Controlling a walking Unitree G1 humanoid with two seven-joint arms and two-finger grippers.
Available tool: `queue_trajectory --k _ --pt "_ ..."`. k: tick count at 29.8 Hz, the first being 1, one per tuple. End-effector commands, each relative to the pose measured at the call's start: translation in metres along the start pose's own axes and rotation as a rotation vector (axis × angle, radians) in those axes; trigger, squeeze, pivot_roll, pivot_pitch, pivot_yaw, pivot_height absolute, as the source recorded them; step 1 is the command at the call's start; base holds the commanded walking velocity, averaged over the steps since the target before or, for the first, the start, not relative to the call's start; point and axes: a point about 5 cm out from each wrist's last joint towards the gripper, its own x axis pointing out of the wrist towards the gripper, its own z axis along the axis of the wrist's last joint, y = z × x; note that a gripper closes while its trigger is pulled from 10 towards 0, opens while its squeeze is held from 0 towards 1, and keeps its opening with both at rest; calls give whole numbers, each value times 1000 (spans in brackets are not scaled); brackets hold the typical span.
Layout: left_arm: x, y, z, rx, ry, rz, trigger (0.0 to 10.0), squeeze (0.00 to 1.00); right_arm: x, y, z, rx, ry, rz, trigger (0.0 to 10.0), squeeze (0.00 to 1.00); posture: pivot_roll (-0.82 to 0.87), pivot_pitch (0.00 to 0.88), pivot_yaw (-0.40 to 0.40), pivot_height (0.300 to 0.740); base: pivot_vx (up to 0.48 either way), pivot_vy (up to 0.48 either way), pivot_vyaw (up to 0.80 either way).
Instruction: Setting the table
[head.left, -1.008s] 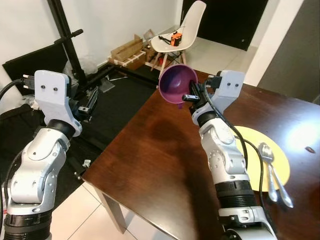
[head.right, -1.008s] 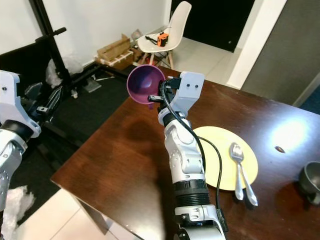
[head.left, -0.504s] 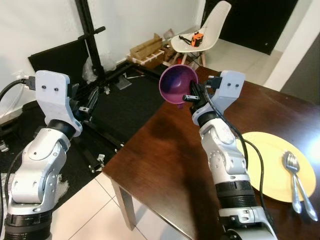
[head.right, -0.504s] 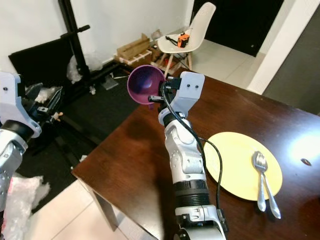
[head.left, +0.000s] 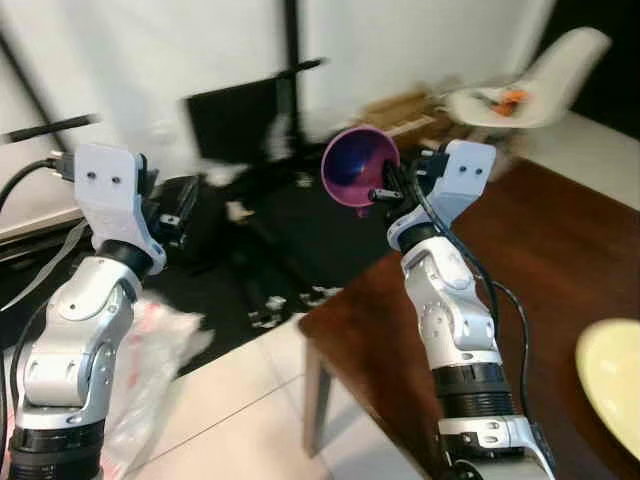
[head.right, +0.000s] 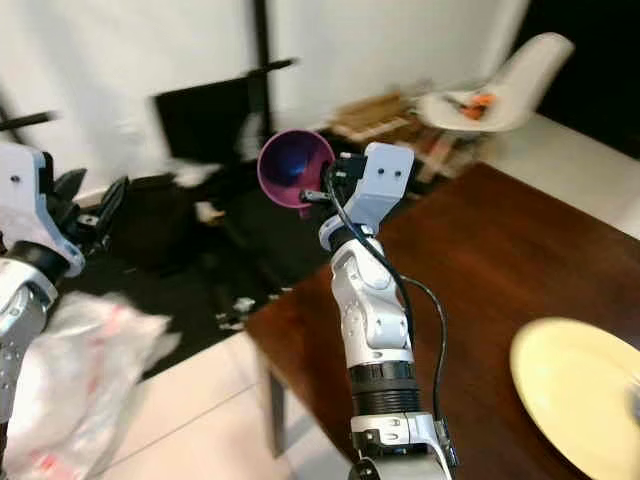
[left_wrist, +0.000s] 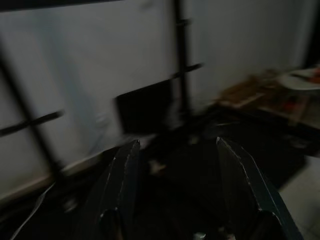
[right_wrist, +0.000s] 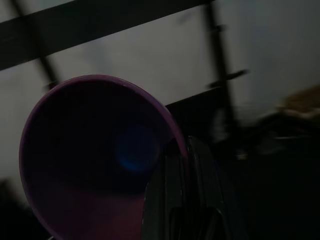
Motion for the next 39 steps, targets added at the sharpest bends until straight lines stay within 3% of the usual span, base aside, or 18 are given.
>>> queue_trajectory --k 1,39 --pt "0 -2 -4 4 14 -7 10000 0 -2 -3 0 18 3 -11 10000 0 95 29 56 740 0 0 763" --pt "-3 1 -17 32 88 37 10000 0 -4 9 -4 55 17 79 10000 0 104 23 50 740 0 0 758"
